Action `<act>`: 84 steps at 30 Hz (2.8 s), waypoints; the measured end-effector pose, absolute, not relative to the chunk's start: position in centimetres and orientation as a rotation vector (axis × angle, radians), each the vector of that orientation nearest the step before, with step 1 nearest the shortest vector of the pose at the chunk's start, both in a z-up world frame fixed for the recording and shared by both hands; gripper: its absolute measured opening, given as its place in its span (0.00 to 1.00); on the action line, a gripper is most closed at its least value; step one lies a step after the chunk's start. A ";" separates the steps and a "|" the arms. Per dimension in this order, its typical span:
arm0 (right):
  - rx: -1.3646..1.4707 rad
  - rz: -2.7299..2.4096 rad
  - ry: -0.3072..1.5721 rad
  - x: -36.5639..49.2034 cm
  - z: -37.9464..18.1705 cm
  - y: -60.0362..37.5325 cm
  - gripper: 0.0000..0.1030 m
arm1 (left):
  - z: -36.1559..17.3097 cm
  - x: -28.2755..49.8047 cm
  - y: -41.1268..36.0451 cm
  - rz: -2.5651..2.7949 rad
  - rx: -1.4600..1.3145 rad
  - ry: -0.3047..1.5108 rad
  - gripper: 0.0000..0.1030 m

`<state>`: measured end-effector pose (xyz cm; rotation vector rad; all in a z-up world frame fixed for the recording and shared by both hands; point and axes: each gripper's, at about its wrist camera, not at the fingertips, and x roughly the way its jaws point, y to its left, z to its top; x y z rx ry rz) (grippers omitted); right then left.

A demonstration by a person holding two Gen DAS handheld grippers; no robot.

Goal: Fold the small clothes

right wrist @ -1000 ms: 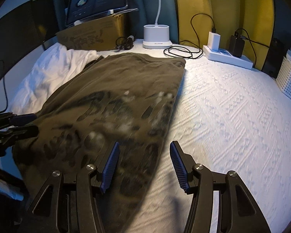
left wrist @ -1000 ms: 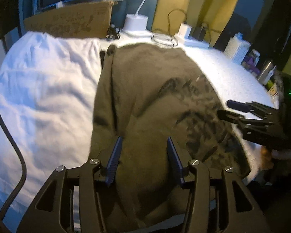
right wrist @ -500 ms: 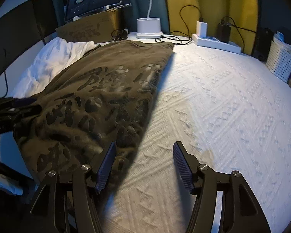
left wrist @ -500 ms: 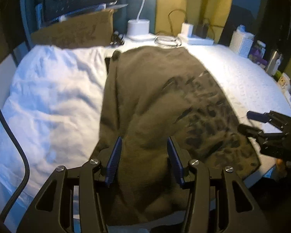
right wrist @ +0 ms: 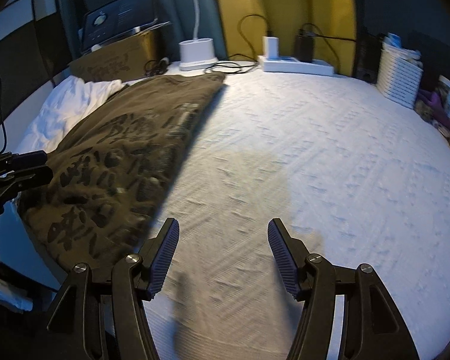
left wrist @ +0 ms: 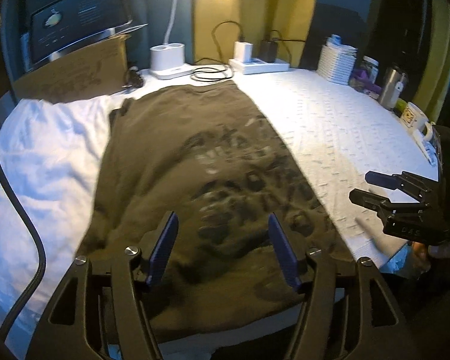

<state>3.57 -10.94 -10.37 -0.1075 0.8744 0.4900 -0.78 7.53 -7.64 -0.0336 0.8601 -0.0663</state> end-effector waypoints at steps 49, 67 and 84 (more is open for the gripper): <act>-0.101 0.333 0.477 1.9 4.5 -22.5 0.81 | 2.6 -0.4 -1.9 0.036 0.029 0.432 0.94; -0.093 0.375 0.373 -1.0 8.8 -20.0 0.83 | 6.7 -5.1 2.5 0.088 -0.073 0.227 0.95; -0.113 0.351 0.300 -1.6 12.2 -16.7 0.84 | 7.5 -6.9 7.3 0.148 -0.104 0.168 0.95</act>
